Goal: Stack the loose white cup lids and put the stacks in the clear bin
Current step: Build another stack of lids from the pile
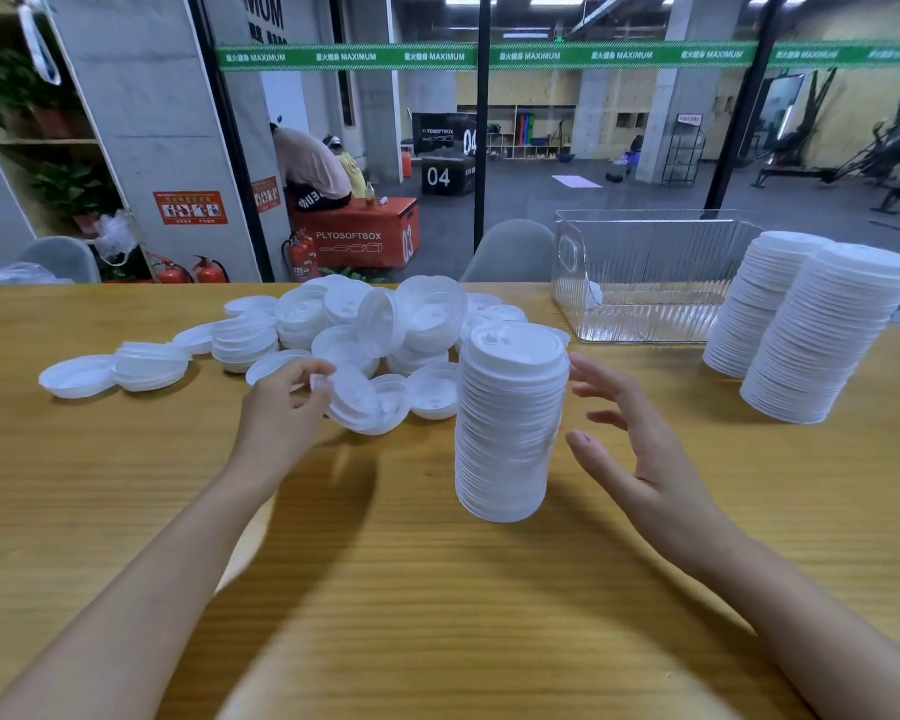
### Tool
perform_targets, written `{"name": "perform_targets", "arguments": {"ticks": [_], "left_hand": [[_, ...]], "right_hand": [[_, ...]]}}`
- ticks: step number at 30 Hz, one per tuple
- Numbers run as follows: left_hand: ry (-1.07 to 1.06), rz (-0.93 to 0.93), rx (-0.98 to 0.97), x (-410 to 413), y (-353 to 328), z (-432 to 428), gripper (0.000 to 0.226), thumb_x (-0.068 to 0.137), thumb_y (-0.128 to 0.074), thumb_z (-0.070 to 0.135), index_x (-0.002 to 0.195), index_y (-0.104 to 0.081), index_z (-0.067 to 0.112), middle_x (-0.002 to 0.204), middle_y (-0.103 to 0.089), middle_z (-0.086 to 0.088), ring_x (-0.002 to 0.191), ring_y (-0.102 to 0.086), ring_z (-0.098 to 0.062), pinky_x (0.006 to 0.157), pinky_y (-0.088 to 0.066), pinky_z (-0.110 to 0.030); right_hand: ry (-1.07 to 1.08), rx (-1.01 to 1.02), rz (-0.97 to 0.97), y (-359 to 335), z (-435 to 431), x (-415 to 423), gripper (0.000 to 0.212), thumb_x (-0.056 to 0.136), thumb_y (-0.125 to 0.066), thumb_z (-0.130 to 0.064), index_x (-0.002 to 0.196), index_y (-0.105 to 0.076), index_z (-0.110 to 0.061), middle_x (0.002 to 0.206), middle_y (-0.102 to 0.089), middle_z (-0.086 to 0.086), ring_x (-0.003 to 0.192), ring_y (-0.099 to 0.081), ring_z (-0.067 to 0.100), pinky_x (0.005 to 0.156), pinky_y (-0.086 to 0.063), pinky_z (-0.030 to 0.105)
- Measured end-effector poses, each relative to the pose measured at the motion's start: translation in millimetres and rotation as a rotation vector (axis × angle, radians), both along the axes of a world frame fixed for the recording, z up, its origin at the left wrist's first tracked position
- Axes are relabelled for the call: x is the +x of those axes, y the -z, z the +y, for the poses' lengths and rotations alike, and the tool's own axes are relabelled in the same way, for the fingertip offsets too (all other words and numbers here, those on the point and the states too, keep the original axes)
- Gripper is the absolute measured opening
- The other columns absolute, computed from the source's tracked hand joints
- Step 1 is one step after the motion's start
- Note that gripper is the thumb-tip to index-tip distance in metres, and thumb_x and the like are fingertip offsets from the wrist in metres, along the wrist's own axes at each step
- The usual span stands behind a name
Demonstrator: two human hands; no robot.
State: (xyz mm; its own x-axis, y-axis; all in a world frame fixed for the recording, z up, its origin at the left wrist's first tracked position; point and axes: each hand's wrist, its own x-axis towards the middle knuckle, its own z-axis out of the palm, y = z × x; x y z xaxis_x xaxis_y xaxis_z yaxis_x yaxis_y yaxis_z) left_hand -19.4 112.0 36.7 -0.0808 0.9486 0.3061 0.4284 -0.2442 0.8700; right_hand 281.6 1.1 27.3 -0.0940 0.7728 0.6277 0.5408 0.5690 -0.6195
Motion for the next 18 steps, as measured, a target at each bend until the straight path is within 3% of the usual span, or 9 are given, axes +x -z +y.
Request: {"name": "perform_targets", "arguments": {"ticks": [2, 4, 7, 9, 12, 15, 17, 18], "left_hand": [[-0.01, 0.105, -0.027, -2, 2, 1, 0.028, 0.087, -0.072, 0.021, 0.114, -0.063, 0.024, 0.112, -0.061, 0.002, 0.091, -0.061, -0.016, 0.073, -0.049, -0.027], [-0.022, 0.242, -0.011, -3, 5, 3, 0.046, 0.078, -0.081, 0.021, 0.118, -0.059, 0.022, 0.116, -0.056, 0.003, 0.098, -0.056, -0.016, 0.078, -0.041, -0.027], [-0.027, 0.344, 0.023, -3, 13, 9, 0.048, 0.075, -0.081, 0.016, 0.118, -0.059, 0.017, 0.126, -0.055, -0.002, 0.11, -0.051, -0.021, 0.087, -0.036, -0.026], [-0.018, 0.38, 0.028, -4, 16, 11, 0.047, 0.076, -0.082, 0.017, 0.117, -0.059, 0.016, 0.123, -0.056, -0.003, 0.107, -0.053, -0.022, 0.085, -0.037, -0.027], [-0.067, 0.397, 0.032, -4, 13, 10, 0.049, 0.075, -0.082, 0.032, 0.117, -0.058, 0.022, 0.119, -0.059, 0.001, 0.106, -0.057, -0.021, 0.09, -0.045, -0.039], [-0.119, 0.35, 0.137, 0, 2, -2, 0.053, 0.07, -0.073, 0.059, 0.111, -0.057, 0.03, 0.113, -0.058, 0.013, 0.113, -0.054, -0.022, 0.096, -0.044, -0.053], [-0.091, 0.217, 0.208, 8, -10, -11, 0.049, 0.072, -0.077, 0.056, 0.11, -0.057, 0.031, 0.108, -0.056, 0.02, 0.112, -0.052, -0.018, 0.098, -0.043, -0.05], [-0.053, 0.138, 0.224, 14, -18, -16, 0.046, 0.075, -0.078, 0.052, 0.11, -0.058, 0.03, 0.109, -0.057, 0.02, 0.112, -0.052, -0.015, 0.1, -0.043, -0.041]], "right_hand": [[0.002, -0.001, -0.001, 0, 0, 0, 0.055, 0.093, -0.051, -0.043, 0.144, -0.04, -0.025, 0.141, -0.048, -0.016, 0.128, -0.049, 0.015, 0.1, -0.042, 0.025], [0.0, -0.002, -0.001, 0, 0, 0, 0.055, 0.093, -0.051, -0.043, 0.144, -0.039, -0.026, 0.141, -0.048, -0.016, 0.128, -0.049, 0.015, 0.1, -0.042, 0.025], [0.002, -0.003, -0.003, 0, 0, 0, 0.056, 0.094, -0.051, -0.044, 0.145, -0.039, -0.025, 0.142, -0.048, -0.016, 0.129, -0.049, 0.015, 0.1, -0.042, 0.024], [0.005, -0.002, -0.006, -1, 0, 1, 0.055, 0.094, -0.051, -0.044, 0.145, -0.039, -0.026, 0.142, -0.048, -0.017, 0.129, -0.048, 0.014, 0.1, -0.042, 0.024], [0.006, 0.001, -0.005, -1, 0, 1, 0.054, 0.094, -0.05, -0.044, 0.144, -0.039, -0.027, 0.141, -0.048, -0.017, 0.128, -0.048, 0.014, 0.1, -0.042, 0.023], [0.003, 0.011, -0.004, -1, 0, 0, 0.051, 0.094, -0.051, -0.043, 0.142, -0.039, -0.031, 0.14, -0.049, -0.018, 0.127, -0.049, 0.014, 0.1, -0.042, 0.023], [0.0, 0.011, 0.001, -1, 1, 0, 0.05, 0.094, -0.051, -0.043, 0.142, -0.039, -0.033, 0.14, -0.048, -0.019, 0.127, -0.049, 0.015, 0.1, -0.042, 0.023], [0.0, 0.011, 0.002, -1, 1, 0, 0.05, 0.094, -0.051, -0.043, 0.141, -0.039, -0.033, 0.14, -0.048, -0.019, 0.127, -0.049, 0.015, 0.1, -0.041, 0.023]]}}
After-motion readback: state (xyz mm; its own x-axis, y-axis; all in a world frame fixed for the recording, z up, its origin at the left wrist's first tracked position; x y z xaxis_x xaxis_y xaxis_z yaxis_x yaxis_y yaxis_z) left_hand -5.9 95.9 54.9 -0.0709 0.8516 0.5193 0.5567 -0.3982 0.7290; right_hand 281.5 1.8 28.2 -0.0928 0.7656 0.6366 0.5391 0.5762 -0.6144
